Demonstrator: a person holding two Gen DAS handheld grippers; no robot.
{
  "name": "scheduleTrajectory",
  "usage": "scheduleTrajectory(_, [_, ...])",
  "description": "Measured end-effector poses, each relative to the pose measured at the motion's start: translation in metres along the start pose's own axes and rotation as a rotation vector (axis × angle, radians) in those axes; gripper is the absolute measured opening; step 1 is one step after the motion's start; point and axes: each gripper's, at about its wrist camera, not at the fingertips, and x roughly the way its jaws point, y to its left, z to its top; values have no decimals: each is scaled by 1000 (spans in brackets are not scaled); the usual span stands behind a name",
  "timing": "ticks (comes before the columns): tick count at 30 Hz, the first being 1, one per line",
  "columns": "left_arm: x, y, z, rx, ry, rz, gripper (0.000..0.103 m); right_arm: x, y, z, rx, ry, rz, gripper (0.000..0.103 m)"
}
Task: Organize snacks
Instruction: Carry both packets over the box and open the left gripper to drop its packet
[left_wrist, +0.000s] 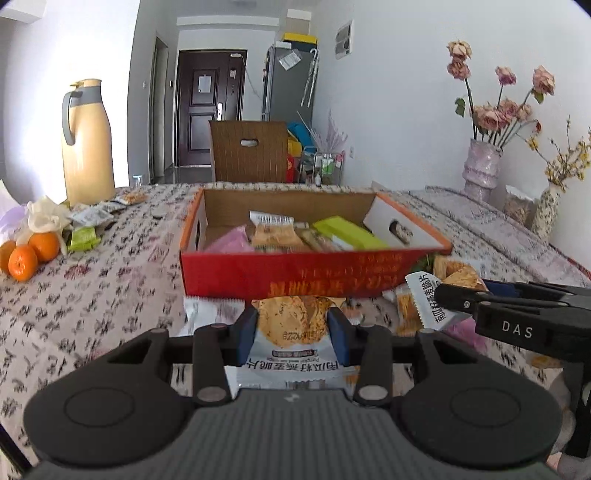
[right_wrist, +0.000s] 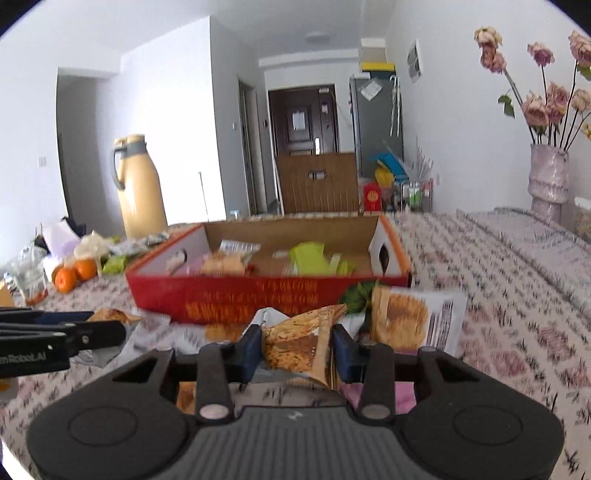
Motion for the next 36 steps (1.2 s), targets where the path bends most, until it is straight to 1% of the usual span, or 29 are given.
scheduleTrajectory(7, [17, -1, 38, 8, -65, 20, 42, 16, -3, 32, 12, -70, 2, 40])
scheduleTrajectory(10, [28, -1, 52, 7, -78, 31, 42, 28, -4, 48, 21, -100, 3, 40])
scheduleTrajectory(14, [45, -2, 68, 12, -89, 45, 43, 46, -7, 65, 37, -119, -3, 40])
scheduleTrajectory(19, [70, 3, 88, -1, -88, 70, 43, 77, -16, 79, 74, -114, -28, 40])
scheduleTrajectory(25, [105, 9, 103, -28, -71, 101, 43, 114, -26, 83, 112, -84, -68, 40])
scheduleTrajectory(30, [125, 18, 100, -50, -62, 144, 43, 130, -34, 73, 132, -64, -71, 40])
scheduleTrajectory(33, [135, 25, 95, -56, -39, 149, 41, 138, -34, 69, 124, -44, -77, 40])
scheduleTrajectory(35, [139, 27, 92, -62, -32, 143, 43, 141, -33, 67, 115, -31, -76, 43])
scheduleTrajectory(36, [139, 28, 91, -67, -34, 138, 44, 141, -32, 66, 113, -28, -75, 49])
